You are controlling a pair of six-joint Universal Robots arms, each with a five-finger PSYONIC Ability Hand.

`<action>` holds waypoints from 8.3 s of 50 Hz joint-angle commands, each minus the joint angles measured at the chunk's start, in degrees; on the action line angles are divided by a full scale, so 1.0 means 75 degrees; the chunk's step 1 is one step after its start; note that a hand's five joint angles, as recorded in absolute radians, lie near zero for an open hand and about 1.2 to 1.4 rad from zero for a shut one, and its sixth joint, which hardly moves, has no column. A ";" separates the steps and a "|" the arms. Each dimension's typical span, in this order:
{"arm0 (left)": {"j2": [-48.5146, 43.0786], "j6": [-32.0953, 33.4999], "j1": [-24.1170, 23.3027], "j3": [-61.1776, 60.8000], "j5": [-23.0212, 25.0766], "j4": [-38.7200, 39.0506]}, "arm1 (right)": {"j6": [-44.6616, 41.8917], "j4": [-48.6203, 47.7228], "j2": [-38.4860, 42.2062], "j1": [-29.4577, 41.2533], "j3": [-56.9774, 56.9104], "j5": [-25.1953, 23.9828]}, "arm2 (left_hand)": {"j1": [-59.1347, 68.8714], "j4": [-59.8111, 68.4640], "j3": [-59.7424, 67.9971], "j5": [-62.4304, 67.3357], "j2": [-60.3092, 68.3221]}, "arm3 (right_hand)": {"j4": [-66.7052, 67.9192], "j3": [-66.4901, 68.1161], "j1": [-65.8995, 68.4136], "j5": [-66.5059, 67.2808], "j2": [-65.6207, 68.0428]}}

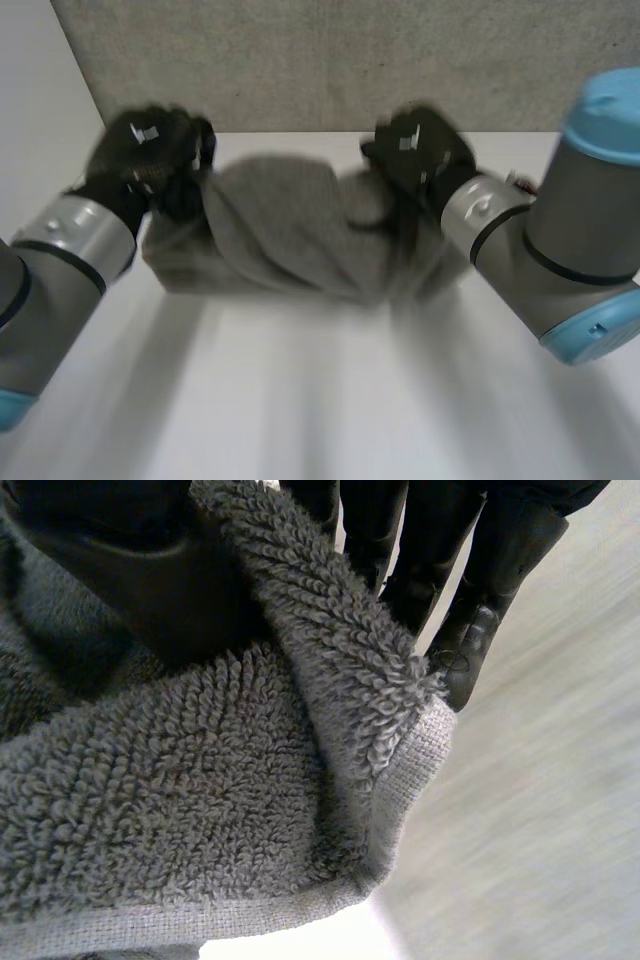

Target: Fold the towel.

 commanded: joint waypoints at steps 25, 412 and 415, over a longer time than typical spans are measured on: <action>-0.1289 0.1060 0.0056 -0.1239 0.0545 0.0597 | -0.0286 0.1264 0.1174 -0.0047 0.0014 -0.0069 | -0.0429 -0.0987 -0.1177 -0.2051 -0.0683 | 0.0474 0.0556 0.0816 0.0742 0.0766; -0.3221 0.0953 0.2165 0.2445 0.1400 -0.0692 | -0.1093 0.2551 0.1068 -0.2028 -0.1477 0.0001 | -0.0429 -0.0987 -0.1177 -0.2051 -0.0683 | 0.0474 0.0556 0.0816 0.0742 0.0766; -0.3174 0.1084 0.2188 0.2043 0.1400 -0.0692 | -0.1164 0.2705 0.1080 -0.2051 -0.1181 -0.0011 | -0.0429 -0.0987 -0.1177 -0.2051 -0.0683 | 0.0474 0.0556 0.0816 0.0742 0.0766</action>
